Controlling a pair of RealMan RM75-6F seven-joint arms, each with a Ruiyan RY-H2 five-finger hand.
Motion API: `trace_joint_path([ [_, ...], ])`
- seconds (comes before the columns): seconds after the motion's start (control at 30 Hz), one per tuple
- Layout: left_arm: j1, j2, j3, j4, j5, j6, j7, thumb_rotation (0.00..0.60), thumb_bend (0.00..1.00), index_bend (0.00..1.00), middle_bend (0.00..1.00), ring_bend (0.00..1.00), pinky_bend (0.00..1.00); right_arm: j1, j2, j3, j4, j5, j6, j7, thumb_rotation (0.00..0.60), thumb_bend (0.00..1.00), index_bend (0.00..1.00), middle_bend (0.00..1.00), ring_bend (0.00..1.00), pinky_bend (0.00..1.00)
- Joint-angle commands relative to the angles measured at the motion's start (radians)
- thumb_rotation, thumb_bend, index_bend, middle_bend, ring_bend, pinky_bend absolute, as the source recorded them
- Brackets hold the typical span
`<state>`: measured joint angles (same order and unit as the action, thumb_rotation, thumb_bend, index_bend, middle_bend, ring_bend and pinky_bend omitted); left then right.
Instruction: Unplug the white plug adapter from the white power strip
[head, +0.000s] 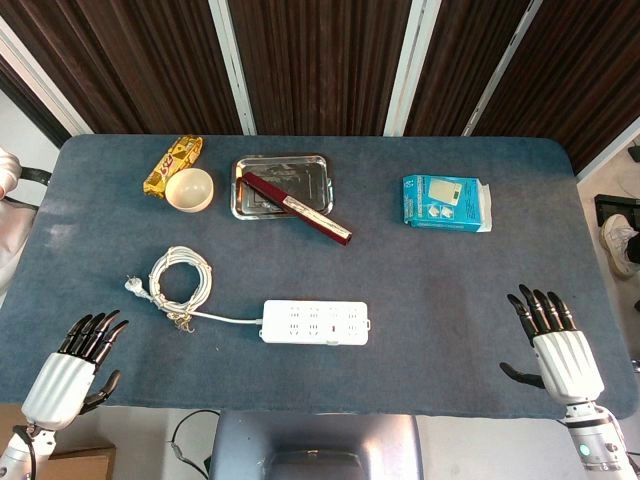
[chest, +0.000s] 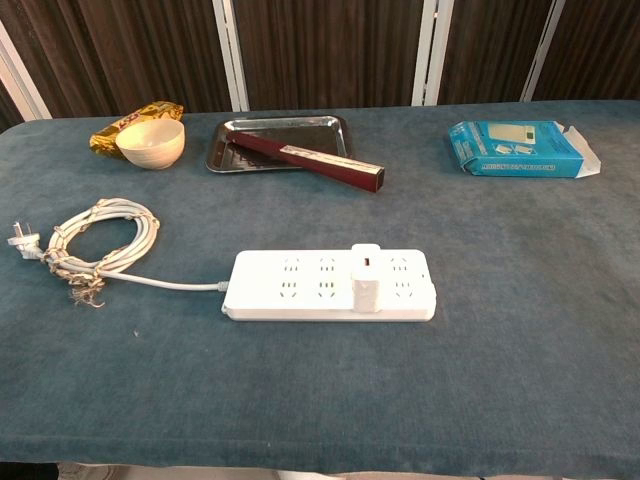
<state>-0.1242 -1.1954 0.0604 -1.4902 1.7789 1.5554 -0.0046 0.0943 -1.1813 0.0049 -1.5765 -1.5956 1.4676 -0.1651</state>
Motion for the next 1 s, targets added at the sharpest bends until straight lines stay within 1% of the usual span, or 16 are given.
trace_joint_path([
  [0.03,-0.012,-0.020,0.011,0.022,0.033,0.000,-0.037,0.600,0.41,0.00,0.00,0.00,0.09,0.002,0.002,-0.001,-0.002,0.006,-0.010,-0.001,0.600,0.22,0.00,0.00,0.00,0.00],
  [0.13,-0.042,-0.078,0.013,0.043,0.073,-0.004,-0.095,0.600,0.41,0.00,0.00,0.00,0.09,0.002,0.000,0.001,-0.003,0.006,-0.006,-0.003,0.600,0.22,0.00,0.00,0.00,0.00],
  [0.23,-0.083,-0.141,0.005,0.042,0.102,-0.035,-0.100,0.600,0.40,0.00,0.00,0.00,0.09,0.003,-0.004,0.006,-0.006,0.014,-0.008,-0.007,0.600,0.22,0.00,0.00,0.00,0.00],
  [0.37,-0.164,-0.223,-0.003,-0.025,0.130,-0.166,0.003,0.600,0.39,0.00,0.00,0.00,0.09,0.011,-0.002,0.016,-0.015,0.027,-0.019,-0.023,0.600,0.22,0.00,0.00,0.00,0.00],
  [0.47,-0.213,-0.285,-0.016,-0.085,0.097,-0.300,0.121,0.600,0.39,0.00,0.00,0.00,0.09,0.017,0.001,0.026,-0.026,0.033,-0.020,-0.028,0.600,0.22,0.00,0.00,0.00,0.00],
  [0.53,-0.238,-0.337,-0.038,-0.101,0.066,-0.364,0.196,0.600,0.39,0.00,0.00,0.00,0.09,0.019,0.004,0.028,-0.031,0.037,-0.023,-0.029,0.600,0.22,0.00,0.00,0.00,0.00],
  [0.57,-0.252,-0.378,-0.056,-0.098,0.044,-0.394,0.243,0.600,0.39,0.00,0.00,0.00,0.09,0.021,0.005,0.028,-0.033,0.038,-0.028,-0.028,0.600,0.22,0.00,0.00,0.00,0.00],
  [0.67,-0.278,-0.493,-0.110,-0.056,-0.003,-0.427,0.353,0.600,0.39,0.00,0.00,0.00,0.09,0.029,0.008,0.027,-0.033,0.046,-0.049,-0.021,0.600,0.22,0.00,0.00,0.00,0.00],
  [0.73,-0.298,-0.565,-0.139,-0.018,-0.030,-0.436,0.379,0.600,0.39,0.00,0.00,0.00,0.09,0.034,0.012,0.027,-0.031,0.054,-0.063,-0.013,0.600,0.22,0.00,0.00,0.00,0.00],
  [0.8,-0.322,-0.619,-0.163,0.015,-0.058,-0.455,0.395,0.600,0.39,0.00,0.00,0.00,0.09,0.038,0.016,0.031,-0.028,0.063,-0.070,-0.010,0.600,0.22,0.00,0.00,0.00,0.00],
  [1.0,-0.395,-0.728,-0.236,0.090,-0.150,-0.525,0.472,0.600,0.38,0.00,0.00,0.00,0.09,0.041,0.029,0.033,-0.028,0.074,-0.080,0.015,0.600,0.22,0.00,0.00,0.00,0.00],
])
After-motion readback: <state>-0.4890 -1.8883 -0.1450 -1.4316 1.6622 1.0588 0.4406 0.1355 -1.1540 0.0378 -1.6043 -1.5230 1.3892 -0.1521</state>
